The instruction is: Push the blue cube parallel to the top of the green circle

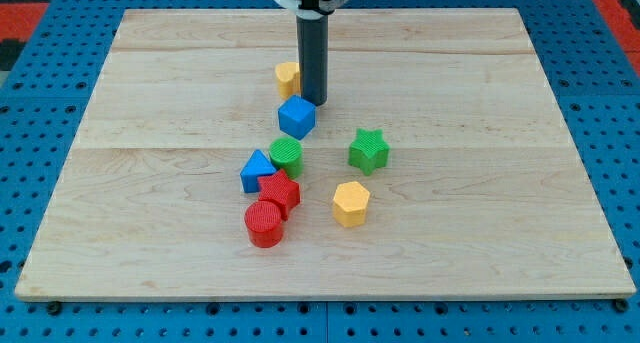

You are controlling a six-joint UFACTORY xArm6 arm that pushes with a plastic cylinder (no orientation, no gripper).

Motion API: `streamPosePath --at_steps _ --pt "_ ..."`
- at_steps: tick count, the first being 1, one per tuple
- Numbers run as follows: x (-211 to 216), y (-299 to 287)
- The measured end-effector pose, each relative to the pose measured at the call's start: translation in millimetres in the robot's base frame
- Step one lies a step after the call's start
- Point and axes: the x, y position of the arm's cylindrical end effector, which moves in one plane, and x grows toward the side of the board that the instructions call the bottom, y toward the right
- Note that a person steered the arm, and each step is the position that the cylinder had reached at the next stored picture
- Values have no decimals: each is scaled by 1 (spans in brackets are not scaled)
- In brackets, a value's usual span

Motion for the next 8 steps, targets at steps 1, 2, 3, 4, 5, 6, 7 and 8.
streamPosePath --at_steps 1,2,3,4,5,6,7,8 --pt "-22 -2" --pt "-17 -12" --pt "0 -17" --pt "-1 -58" --pt "-14 -85" --pt "-24 -82" --pt "-29 -53" --pt "-32 -27"
